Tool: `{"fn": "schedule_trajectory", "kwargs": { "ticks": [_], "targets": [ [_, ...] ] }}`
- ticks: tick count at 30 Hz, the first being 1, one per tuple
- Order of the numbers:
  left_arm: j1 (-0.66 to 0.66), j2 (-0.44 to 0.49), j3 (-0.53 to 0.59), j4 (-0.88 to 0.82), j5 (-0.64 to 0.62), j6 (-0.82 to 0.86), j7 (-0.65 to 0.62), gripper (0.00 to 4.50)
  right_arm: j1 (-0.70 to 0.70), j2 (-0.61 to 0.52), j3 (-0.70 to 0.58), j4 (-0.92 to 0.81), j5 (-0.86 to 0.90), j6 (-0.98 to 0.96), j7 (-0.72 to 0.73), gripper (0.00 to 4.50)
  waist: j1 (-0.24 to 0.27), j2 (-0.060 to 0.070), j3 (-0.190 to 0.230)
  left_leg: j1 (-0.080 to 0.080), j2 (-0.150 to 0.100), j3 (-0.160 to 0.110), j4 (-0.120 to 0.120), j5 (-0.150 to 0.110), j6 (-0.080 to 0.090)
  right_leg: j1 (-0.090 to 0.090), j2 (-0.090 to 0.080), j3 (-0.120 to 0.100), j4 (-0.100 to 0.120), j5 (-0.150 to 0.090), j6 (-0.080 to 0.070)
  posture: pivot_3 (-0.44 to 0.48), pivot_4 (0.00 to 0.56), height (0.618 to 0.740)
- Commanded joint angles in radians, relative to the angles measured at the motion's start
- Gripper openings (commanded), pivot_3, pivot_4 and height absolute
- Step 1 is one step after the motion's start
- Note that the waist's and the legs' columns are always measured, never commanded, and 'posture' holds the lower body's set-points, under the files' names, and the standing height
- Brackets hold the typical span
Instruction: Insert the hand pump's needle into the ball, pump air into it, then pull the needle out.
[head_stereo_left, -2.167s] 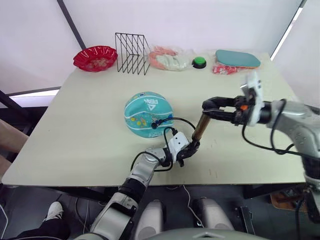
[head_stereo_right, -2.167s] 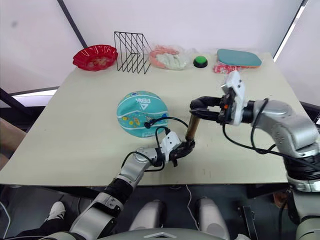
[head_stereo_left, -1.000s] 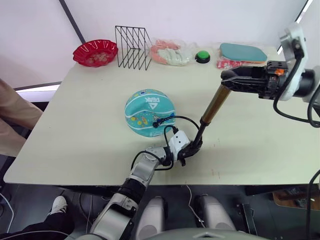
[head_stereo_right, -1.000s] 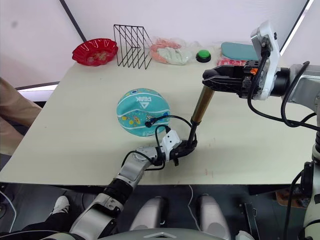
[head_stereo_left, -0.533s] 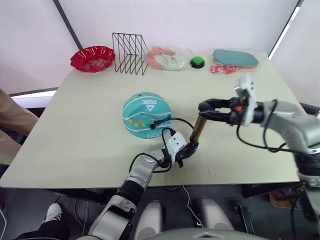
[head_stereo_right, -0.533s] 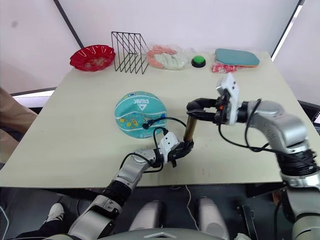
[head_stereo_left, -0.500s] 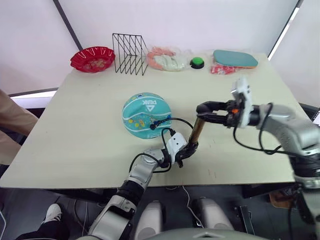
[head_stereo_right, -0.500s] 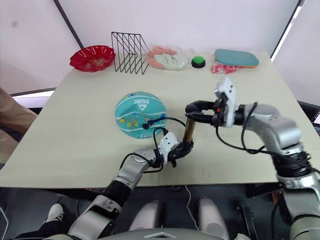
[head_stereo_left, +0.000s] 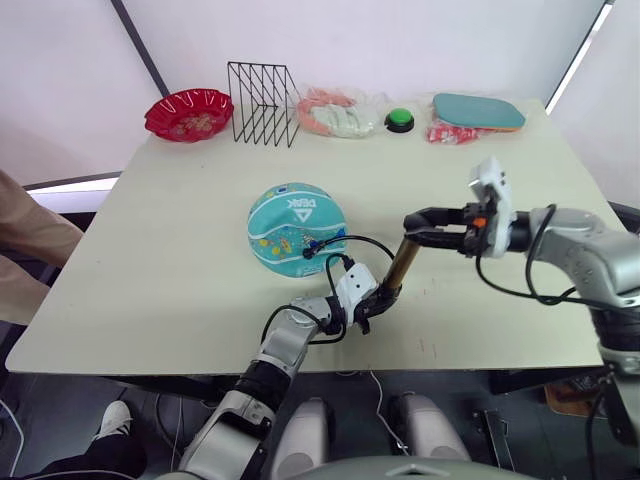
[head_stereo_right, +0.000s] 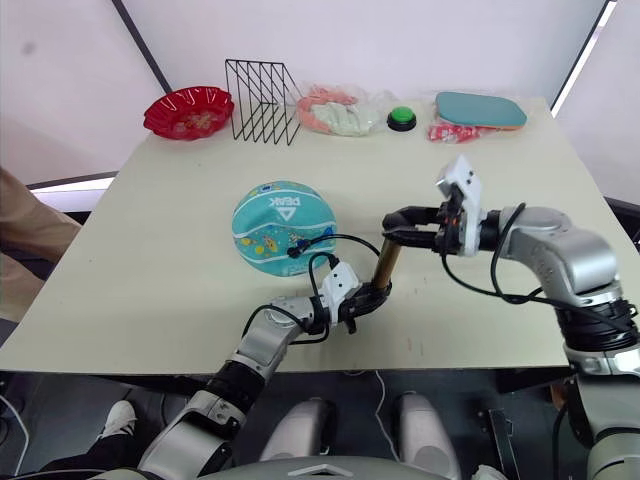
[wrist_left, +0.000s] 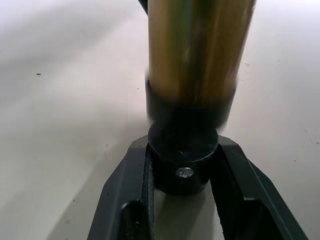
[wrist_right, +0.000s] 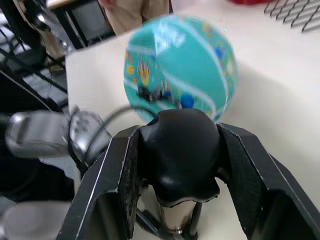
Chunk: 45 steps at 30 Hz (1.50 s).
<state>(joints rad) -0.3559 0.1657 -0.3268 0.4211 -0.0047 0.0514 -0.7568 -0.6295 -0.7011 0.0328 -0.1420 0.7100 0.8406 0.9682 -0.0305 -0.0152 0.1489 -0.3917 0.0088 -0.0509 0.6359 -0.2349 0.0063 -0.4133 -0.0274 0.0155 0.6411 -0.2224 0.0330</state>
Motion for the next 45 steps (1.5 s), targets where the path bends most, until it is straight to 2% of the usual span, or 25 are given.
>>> {"fn": "schedule_trajectory", "kwargs": {
  "ticks": [1,4,11,17,21,23,24,25,31,35,40,43,45],
  "targets": [
    [0.037,0.026,0.016,0.061,0.013,0.041,0.02,1.04,-0.11,-0.065,-0.149,-0.048,0.105,0.078,-0.01,1.85,0.003,0.0,0.001,-0.001,0.0,0.0,0.0,0.0,0.0,-0.001,0.0,0.0,0.0,0.0,0.0,0.0,0.15,0.74],
    [0.038,0.026,0.017,0.061,0.013,0.04,0.017,1.04,-0.209,-0.118,-0.208,-0.023,0.153,0.134,-0.016,1.85,0.006,0.002,0.01,-0.004,-0.002,0.0,0.001,0.0,0.0,-0.003,-0.002,0.0,0.0,0.001,-0.001,0.0,0.15,0.74],
    [0.041,0.033,0.015,0.061,0.009,0.04,0.01,1.04,-0.36,-0.162,-0.218,0.075,0.182,0.202,-0.023,1.85,0.012,0.0,0.015,-0.005,-0.002,0.001,0.002,0.0,0.0,-0.004,-0.003,-0.001,0.0,0.001,0.002,0.0,0.15,0.74],
    [0.044,0.036,0.015,0.056,0.005,0.042,0.016,1.04,-0.239,-0.143,-0.124,0.017,0.107,0.162,-0.013,1.85,0.015,0.002,0.016,-0.006,-0.002,0.001,0.002,0.0,0.0,-0.004,-0.003,0.0,0.0,0.001,0.0,0.0,0.15,0.74],
    [0.043,0.032,0.013,0.055,0.006,0.045,0.022,1.04,-0.075,-0.077,0.039,0.024,-0.004,0.078,-0.021,1.85,0.012,-0.003,0.01,-0.002,-0.002,0.001,0.002,0.0,0.0,-0.001,-0.003,0.0,0.0,0.001,0.002,0.0,0.15,0.74],
    [0.041,0.031,0.011,0.056,0.006,0.044,0.023,1.04,-0.026,-0.03,0.103,0.055,-0.051,0.032,-0.024,1.85,0.005,-0.01,0.002,0.003,0.0,0.002,0.001,0.0,0.0,0.002,-0.002,0.0,0.0,0.0,0.001,0.0,0.15,0.74],
    [0.04,0.031,0.011,0.057,0.006,0.044,0.023,1.04,-0.005,-0.007,0.132,0.071,-0.079,0.007,-0.025,1.85,0.003,-0.012,-0.002,0.013,0.002,0.002,0.0,-0.001,0.001,0.01,0.0,0.0,0.0,-0.003,-0.004,0.0,0.15,0.74],
    [0.039,0.031,0.01,0.058,0.007,0.044,0.023,1.04,0.027,0.018,0.188,0.099,-0.129,-0.034,-0.021,1.85,-0.001,-0.012,-0.004,0.014,0.002,0.001,0.0,-0.001,0.002,0.012,0.0,-0.001,0.0,-0.004,-0.004,0.0,0.15,0.74],
    [0.039,0.024,0.012,0.058,0.011,0.047,0.029,1.04,0.141,0.11,0.355,0.213,-0.291,-0.167,0.004,1.85,-0.011,-0.009,-0.018,0.027,0.006,-0.001,-0.002,-0.002,0.001,0.022,-0.001,0.001,0.0,-0.004,-0.006,0.0,0.15,0.74],
    [0.044,0.023,0.012,0.053,0.011,0.051,0.031,1.04,0.148,0.116,0.326,0.182,-0.295,-0.172,0.017,1.85,-0.011,-0.008,-0.023,0.028,0.004,-0.001,-0.004,-0.002,0.001,0.022,-0.001,0.001,0.0,-0.005,-0.007,0.0,0.15,0.74],
    [0.047,0.015,0.009,0.063,0.012,0.049,0.034,1.04,0.075,0.037,0.166,0.047,-0.194,-0.114,0.037,1.85,-0.005,-0.005,-0.018,0.026,0.003,-0.002,-0.004,-0.002,0.001,0.02,-0.001,-0.001,0.0,-0.005,-0.007,0.0,0.15,0.74],
    [0.041,0.005,0.004,0.075,0.017,0.041,0.035,1.04,0.028,-0.021,0.043,-0.014,-0.104,-0.035,0.033,1.85,0.002,0.0,-0.013,0.02,0.0,-0.002,-0.004,-0.002,0.001,0.017,-0.003,-0.002,-0.001,-0.006,-0.005,0.0,0.15,0.74],
    [0.037,0.0,0.004,0.084,0.019,0.035,0.033,1.04,-0.014,-0.055,-0.04,-0.048,-0.034,0.022,0.028,1.85,0.01,0.001,-0.011,0.01,-0.002,-0.001,-0.003,-0.001,0.002,0.009,-0.006,-0.003,-0.001,-0.007,-0.002,0.0,0.15,0.74]
  ]
}}
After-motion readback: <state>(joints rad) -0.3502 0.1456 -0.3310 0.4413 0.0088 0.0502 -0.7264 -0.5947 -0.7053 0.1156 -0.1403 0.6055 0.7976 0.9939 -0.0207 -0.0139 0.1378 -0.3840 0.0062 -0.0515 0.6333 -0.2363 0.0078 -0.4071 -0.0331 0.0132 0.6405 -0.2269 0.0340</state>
